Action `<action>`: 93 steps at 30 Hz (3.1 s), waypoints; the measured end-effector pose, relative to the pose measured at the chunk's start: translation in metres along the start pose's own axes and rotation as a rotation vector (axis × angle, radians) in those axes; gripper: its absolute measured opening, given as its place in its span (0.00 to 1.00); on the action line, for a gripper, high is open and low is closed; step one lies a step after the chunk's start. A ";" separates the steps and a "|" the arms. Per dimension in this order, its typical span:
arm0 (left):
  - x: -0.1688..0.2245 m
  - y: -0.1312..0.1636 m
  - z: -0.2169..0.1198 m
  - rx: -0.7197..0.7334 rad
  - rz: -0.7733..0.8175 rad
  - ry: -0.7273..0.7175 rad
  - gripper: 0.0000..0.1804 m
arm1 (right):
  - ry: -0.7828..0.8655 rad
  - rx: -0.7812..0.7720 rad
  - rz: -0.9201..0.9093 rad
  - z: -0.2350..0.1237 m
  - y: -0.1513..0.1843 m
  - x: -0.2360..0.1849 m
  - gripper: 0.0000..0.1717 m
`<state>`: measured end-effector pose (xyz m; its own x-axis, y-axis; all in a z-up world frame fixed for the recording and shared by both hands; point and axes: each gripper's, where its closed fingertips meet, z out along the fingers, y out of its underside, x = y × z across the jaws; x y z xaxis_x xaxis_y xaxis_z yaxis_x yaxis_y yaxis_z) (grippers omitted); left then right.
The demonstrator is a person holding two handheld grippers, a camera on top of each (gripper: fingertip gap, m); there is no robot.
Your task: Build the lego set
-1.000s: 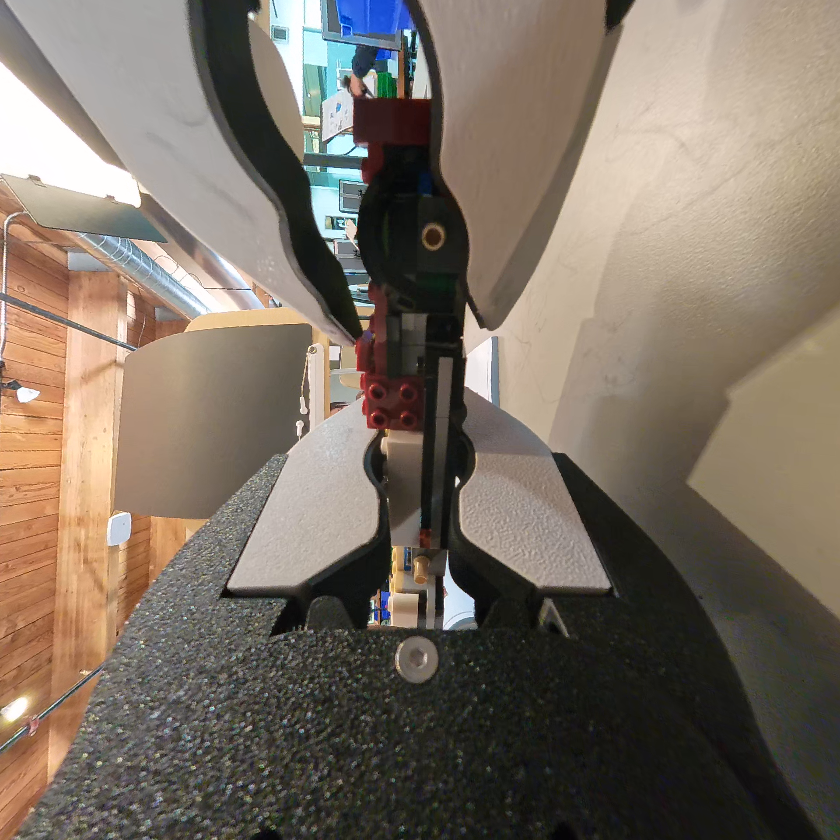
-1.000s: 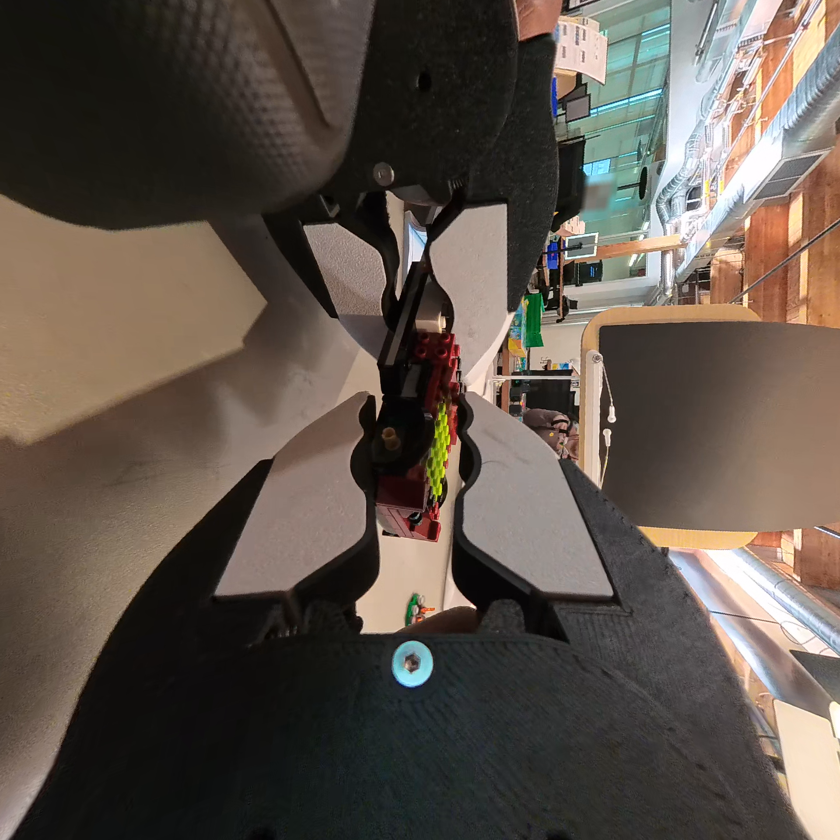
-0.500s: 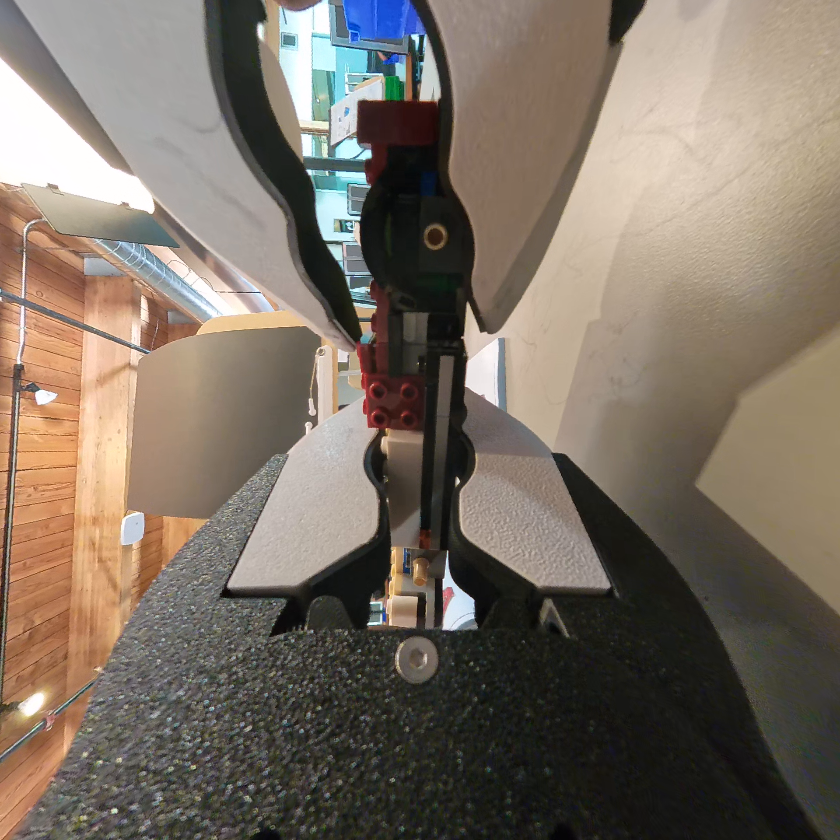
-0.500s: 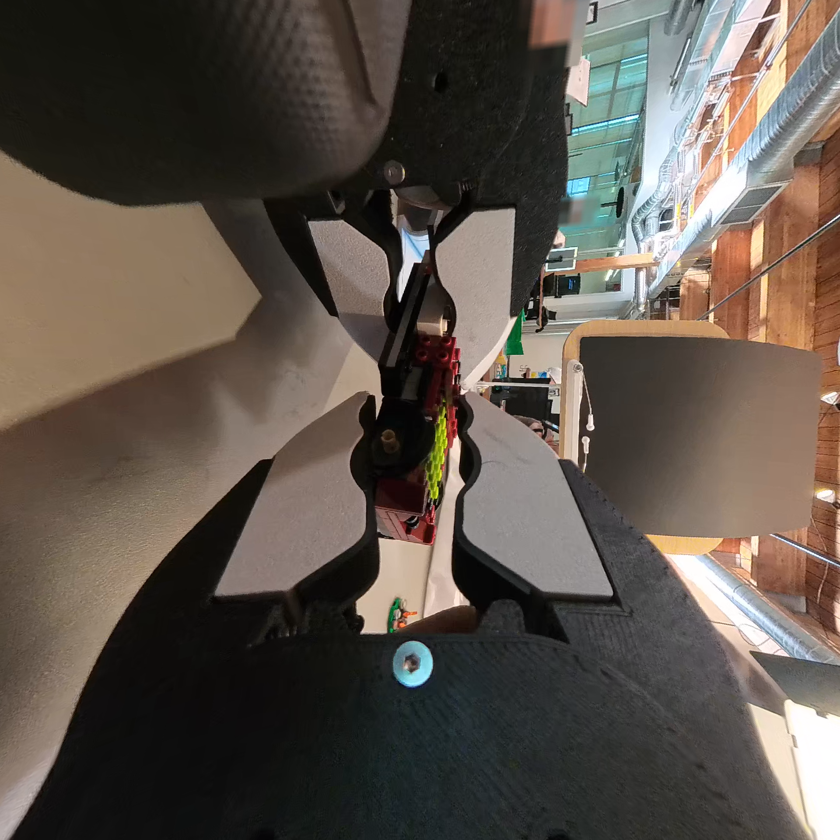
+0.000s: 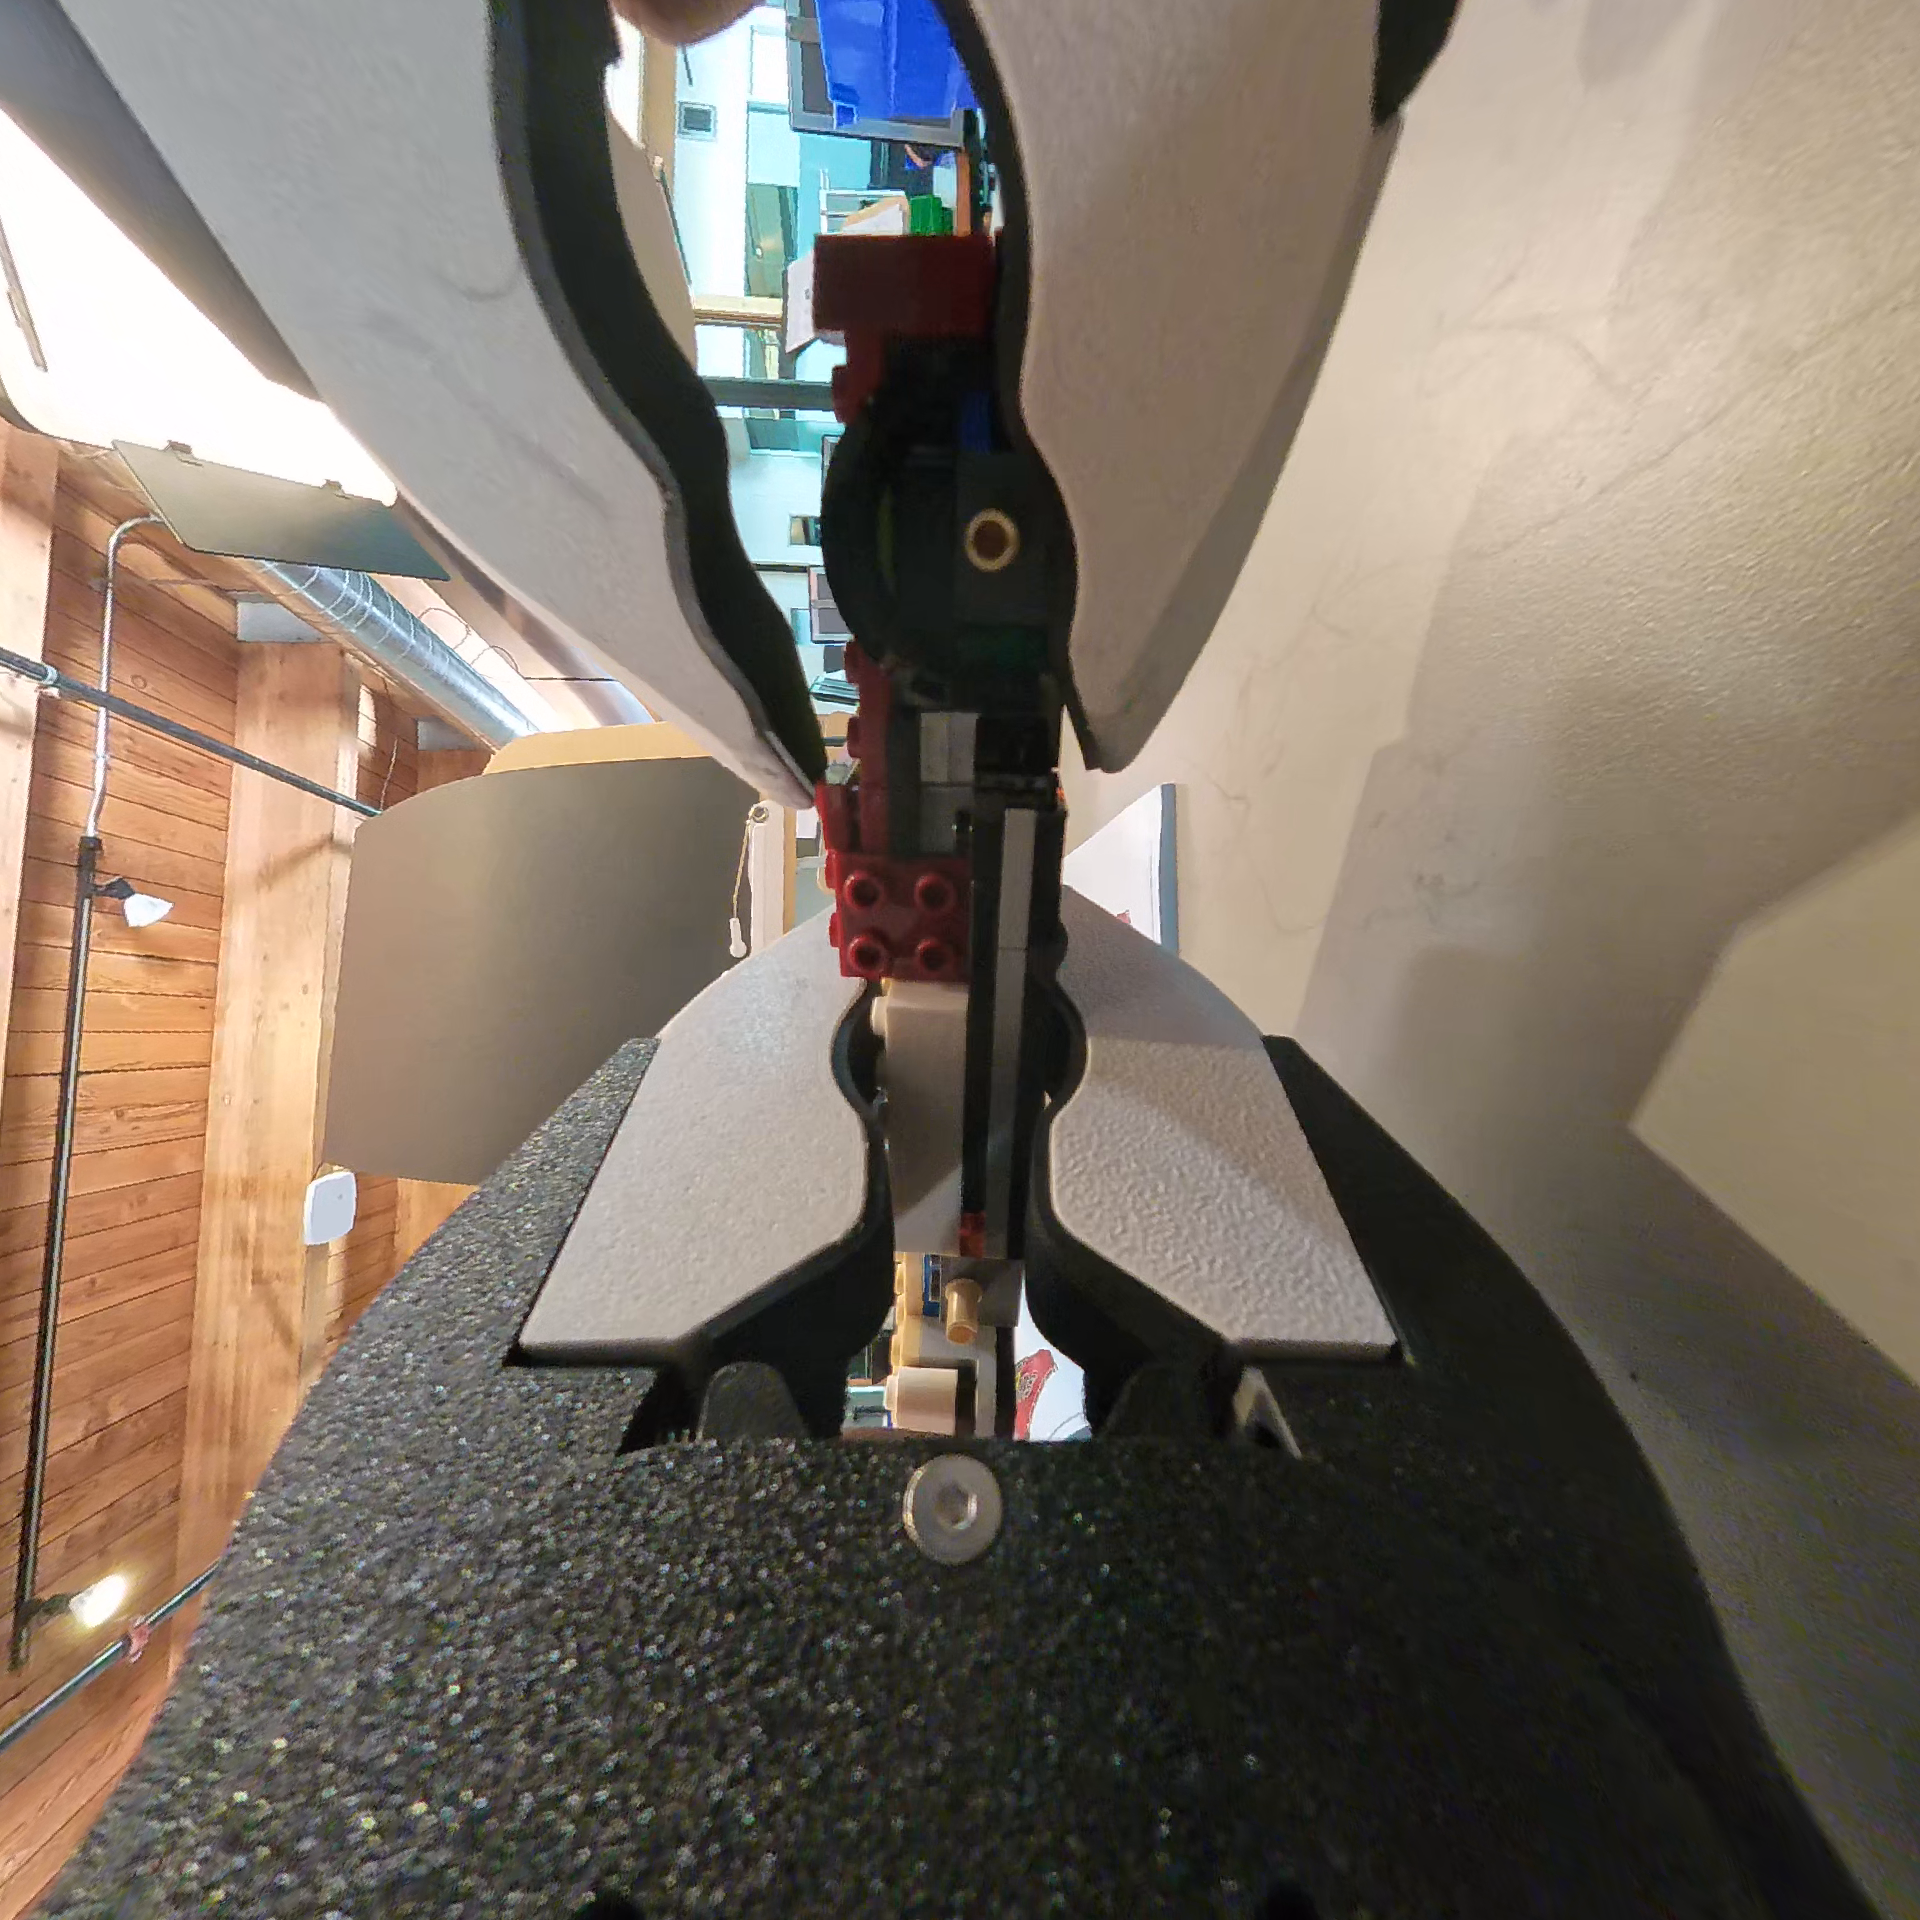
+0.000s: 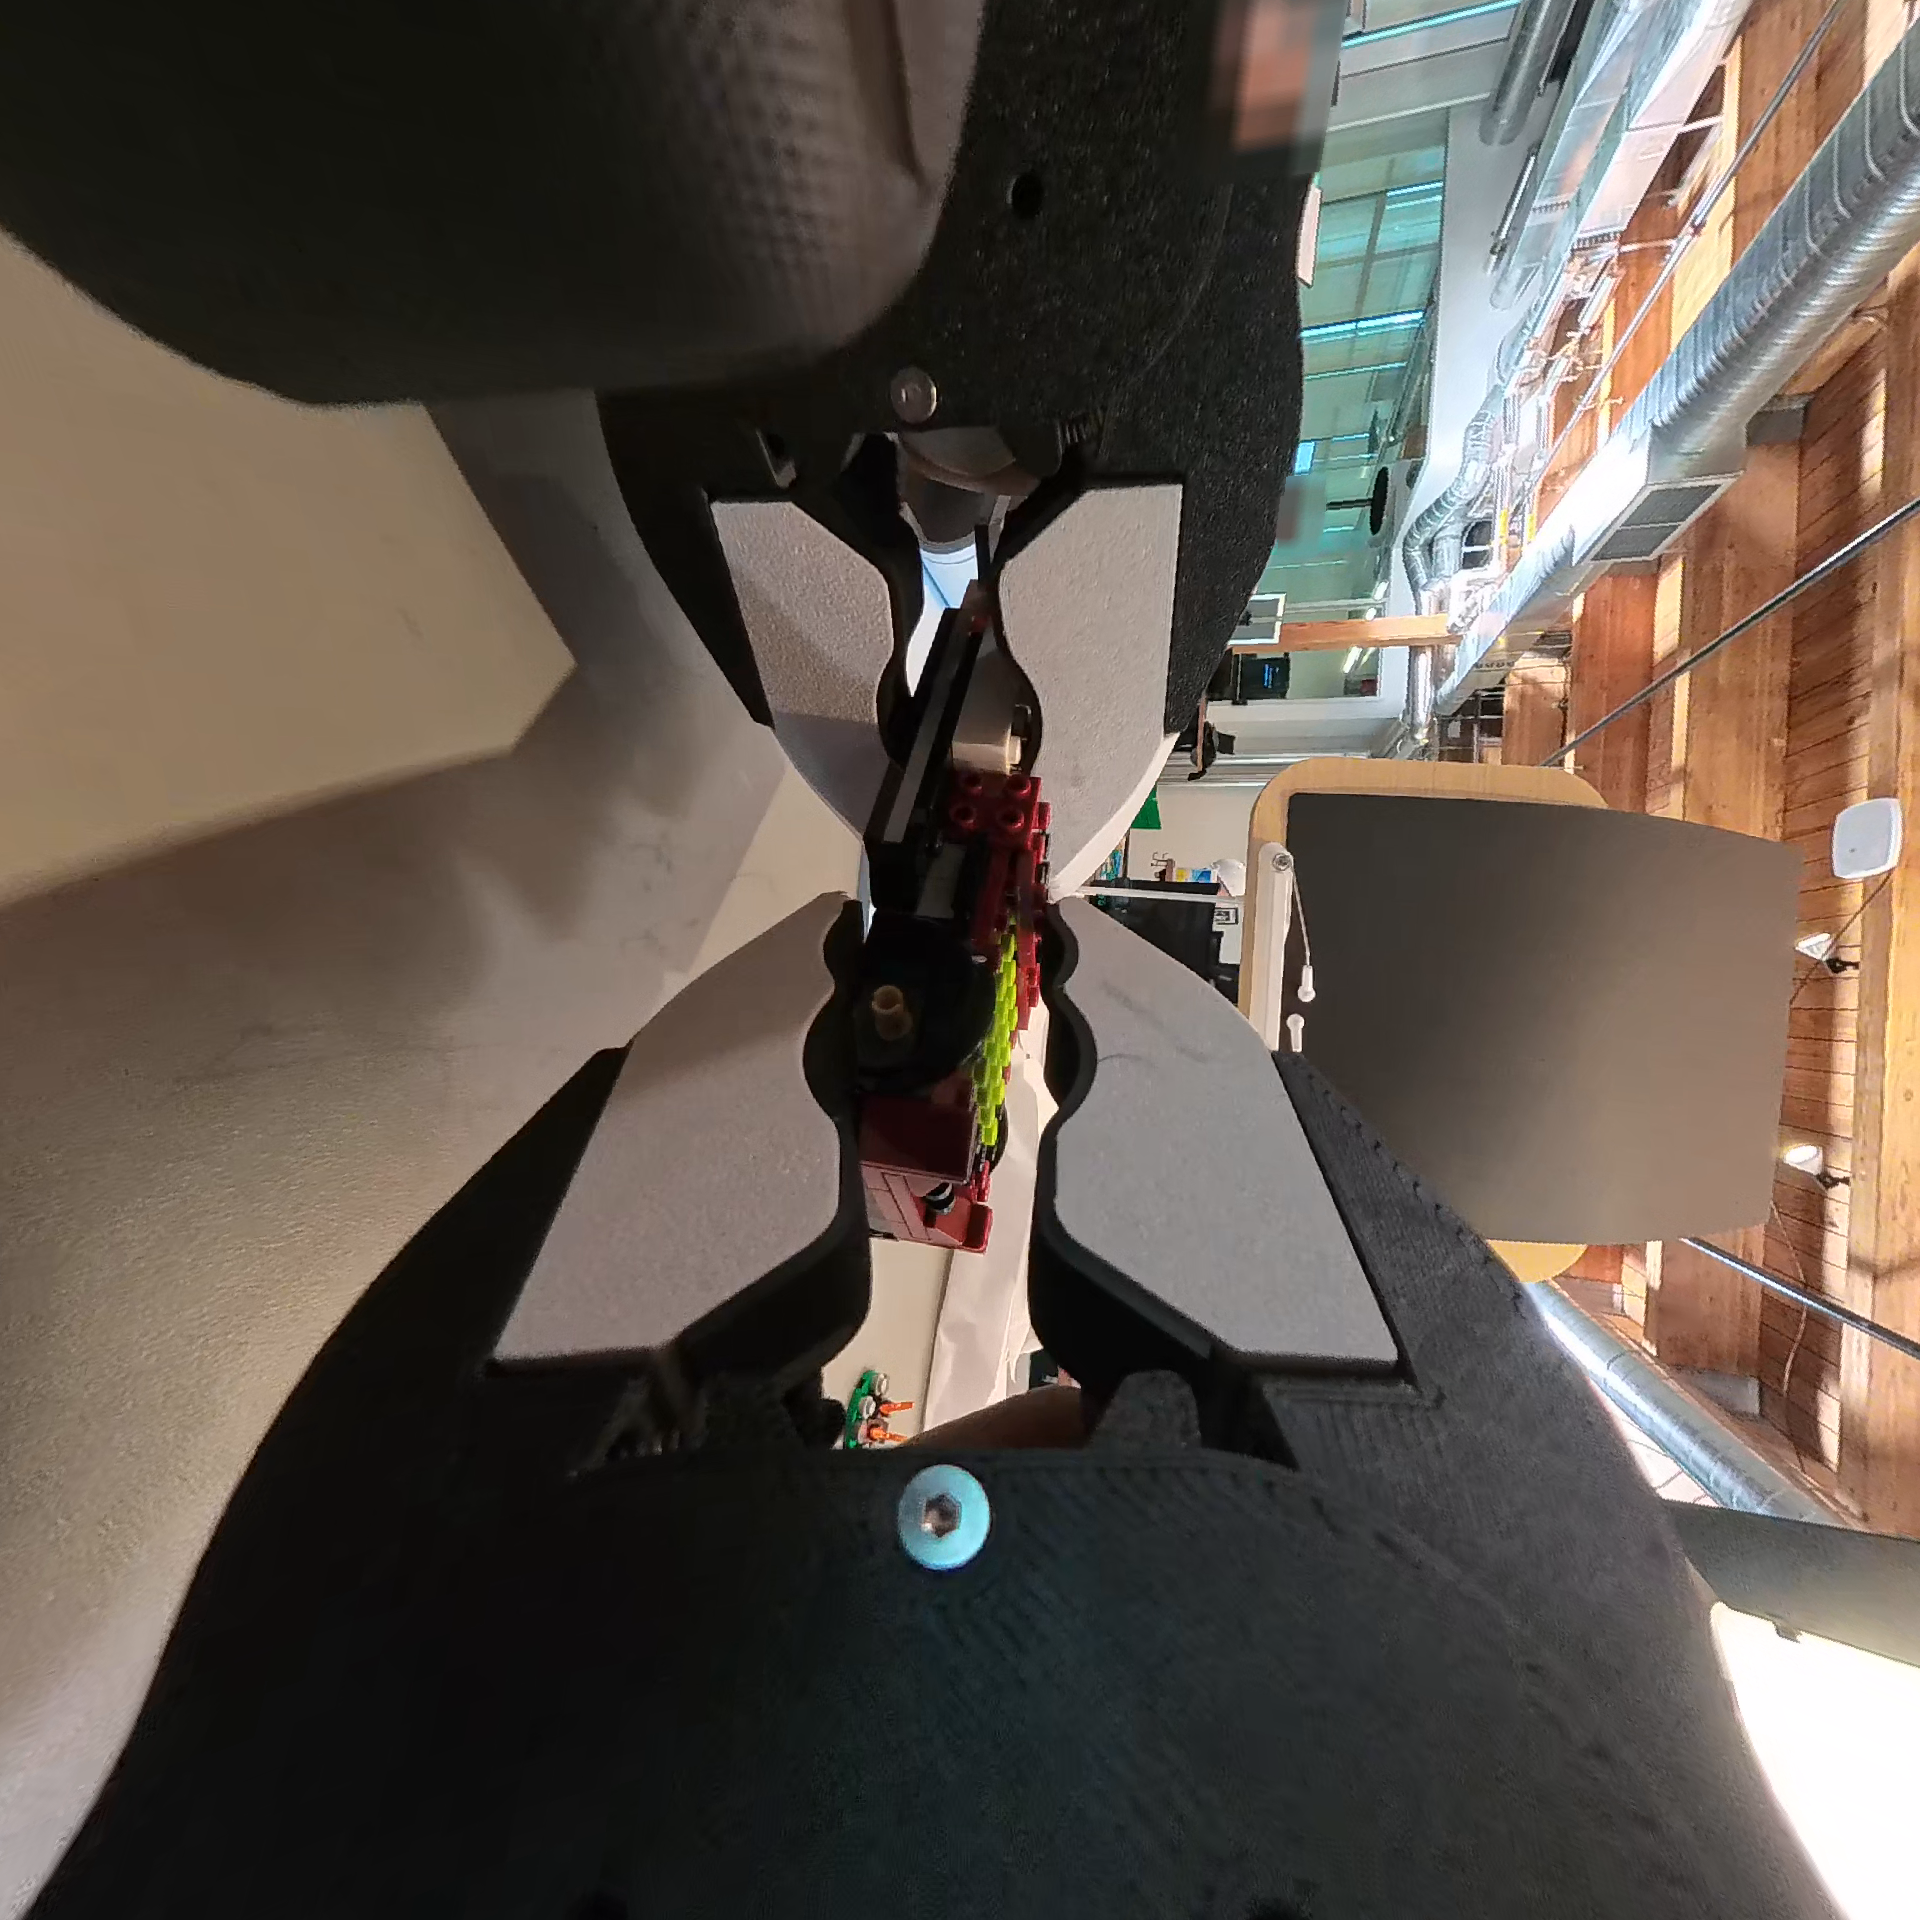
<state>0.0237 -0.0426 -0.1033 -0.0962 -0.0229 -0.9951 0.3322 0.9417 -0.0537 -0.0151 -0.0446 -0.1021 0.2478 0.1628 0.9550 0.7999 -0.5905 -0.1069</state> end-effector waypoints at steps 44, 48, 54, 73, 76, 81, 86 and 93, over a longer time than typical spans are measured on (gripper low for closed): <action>-0.024 0.000 -0.004 -0.019 0.122 -0.142 0.14 | 0.093 -0.015 -0.044 -0.005 -0.004 0.012 0.19; -0.027 -0.001 -0.006 -0.023 0.138 -0.155 0.14 | 0.099 -0.020 -0.062 -0.007 -0.005 0.014 0.18; -0.029 -0.001 -0.007 -0.028 0.153 -0.162 0.14 | 0.102 -0.026 -0.089 -0.007 -0.005 0.016 0.18; -0.034 -0.003 -0.008 -0.006 0.123 -0.189 0.14 | 0.177 0.030 -0.121 -0.014 -0.013 0.024 0.19; -0.034 -0.003 -0.008 -0.010 0.135 -0.188 0.14 | 0.178 0.021 -0.120 -0.012 -0.012 0.023 0.18; -0.033 -0.004 -0.008 -0.011 0.137 -0.178 0.14 | 0.176 0.023 -0.119 -0.010 -0.013 0.021 0.17; -0.032 -0.005 -0.008 -0.014 0.143 -0.170 0.14 | 0.167 0.030 -0.116 -0.010 -0.013 0.020 0.16; -0.030 -0.003 -0.008 -0.016 0.145 -0.160 0.14 | 0.151 0.037 -0.135 -0.009 -0.013 0.018 0.16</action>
<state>0.0178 -0.0424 -0.0730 0.1019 0.0610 -0.9929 0.3169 0.9441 0.0905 -0.0256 -0.0410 -0.0808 0.0544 0.1161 0.9917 0.8404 -0.5417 0.0173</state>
